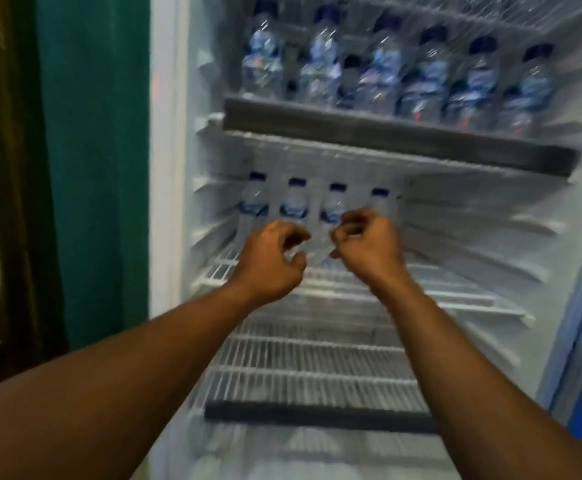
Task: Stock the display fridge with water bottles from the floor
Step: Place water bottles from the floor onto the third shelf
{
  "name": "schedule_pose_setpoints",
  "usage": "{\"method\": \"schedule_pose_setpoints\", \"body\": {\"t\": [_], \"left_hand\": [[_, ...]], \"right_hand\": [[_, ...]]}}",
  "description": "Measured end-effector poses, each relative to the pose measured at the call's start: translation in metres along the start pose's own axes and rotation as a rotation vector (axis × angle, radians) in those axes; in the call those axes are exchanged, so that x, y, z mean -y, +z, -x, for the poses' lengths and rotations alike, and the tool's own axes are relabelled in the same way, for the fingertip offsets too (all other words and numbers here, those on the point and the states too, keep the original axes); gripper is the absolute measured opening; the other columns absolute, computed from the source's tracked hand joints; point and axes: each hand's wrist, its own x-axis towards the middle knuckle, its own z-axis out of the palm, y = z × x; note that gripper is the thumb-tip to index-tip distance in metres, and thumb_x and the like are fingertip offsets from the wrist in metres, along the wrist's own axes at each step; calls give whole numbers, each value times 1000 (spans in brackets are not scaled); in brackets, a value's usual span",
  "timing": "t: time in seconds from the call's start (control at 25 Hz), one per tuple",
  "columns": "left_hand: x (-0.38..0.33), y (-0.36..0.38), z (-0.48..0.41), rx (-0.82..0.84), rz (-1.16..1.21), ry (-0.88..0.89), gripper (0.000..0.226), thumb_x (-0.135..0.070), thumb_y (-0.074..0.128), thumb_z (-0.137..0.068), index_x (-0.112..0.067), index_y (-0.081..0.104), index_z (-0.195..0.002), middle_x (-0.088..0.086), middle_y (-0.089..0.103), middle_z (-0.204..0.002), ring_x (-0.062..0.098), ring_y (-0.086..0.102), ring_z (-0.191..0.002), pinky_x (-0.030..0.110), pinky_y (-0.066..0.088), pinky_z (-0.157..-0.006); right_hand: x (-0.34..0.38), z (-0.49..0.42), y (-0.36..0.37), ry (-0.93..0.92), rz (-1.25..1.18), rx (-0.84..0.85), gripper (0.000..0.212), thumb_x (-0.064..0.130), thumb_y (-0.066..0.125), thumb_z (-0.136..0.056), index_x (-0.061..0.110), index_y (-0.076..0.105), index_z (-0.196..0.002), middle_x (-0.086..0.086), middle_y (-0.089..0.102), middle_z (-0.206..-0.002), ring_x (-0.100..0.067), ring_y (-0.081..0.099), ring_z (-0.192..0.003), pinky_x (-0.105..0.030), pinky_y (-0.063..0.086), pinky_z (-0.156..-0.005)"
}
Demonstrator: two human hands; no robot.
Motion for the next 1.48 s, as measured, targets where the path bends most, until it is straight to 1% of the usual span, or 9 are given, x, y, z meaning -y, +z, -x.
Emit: {"method": "schedule_pose_setpoints", "body": {"t": [0.12,0.36,0.64,0.76,0.88,1.0,1.2,1.32,1.48], "left_hand": [[1,-33,54,-147,-64,183,23,-1,62,-76,-7,69,-97,10,65,-95,22,64,-84,35,55,-76],[75,-115,256,36,-321,24,21,-1,58,-78,-6,68,-95,12,59,-95,24,58,-84,28,48,-73],[123,-153,455,926,-558,-761,45,-25,64,-86,-28,54,-130,0,55,-126,18,56,-113,32,49,-93],[129,-146,514,1382,-559,-873,65,-22,67,-83,-26,43,-144,5,50,-137,22,50,-124,28,42,-96],[137,-137,564,1583,-632,-803,72,-25,75,-78,-22,43,-142,7,51,-129,24,56,-114,33,46,-92],[144,-125,592,1586,-735,-690,65,-19,76,-77,-18,48,-135,10,54,-124,27,60,-107,38,42,-100],[141,-117,602,1446,-830,-570,38,-10,63,-87,-17,57,-124,6,63,-110,25,62,-98,34,39,-97],[129,-126,585,1414,-819,-567,44,-14,65,-85,-18,55,-127,6,62,-111,25,60,-97,31,39,-81],[111,-144,530,1332,-688,-675,58,-29,73,-79,-28,52,-134,-2,61,-113,18,60,-100,31,44,-84]], "right_hand": [[41,96,4,-121,-309,137,4,5,64,-91,6,63,-95,-11,71,-80,-19,68,-55,-18,45,-41],[18,258,121,-170,-132,653,3,18,67,-81,21,68,-82,5,70,-71,-13,67,-61,-36,59,-62],[-53,427,227,101,321,1333,8,16,69,-79,20,68,-86,1,70,-87,-19,67,-85,-32,58,-78],[-80,508,239,131,482,1547,27,27,72,-76,19,68,-101,-3,70,-100,-24,67,-93,-35,58,-81],[-91,576,239,171,518,1709,72,47,77,-72,24,49,-134,-3,59,-131,-27,58,-120,-36,50,-95],[-98,624,241,206,523,1694,86,52,80,-68,26,39,-139,-4,52,-135,-27,54,-124,-39,49,-98],[-105,649,246,260,494,1473,54,27,71,-85,23,45,-132,-5,55,-128,-26,58,-117,-35,50,-95],[-103,631,244,337,474,1462,45,25,69,-86,21,51,-128,-7,58,-129,-28,58,-118,-37,50,-98],[-72,553,233,166,613,1543,58,37,84,-71,21,57,-120,-3,60,-119,-26,63,-108,-34,55,-85]]}}
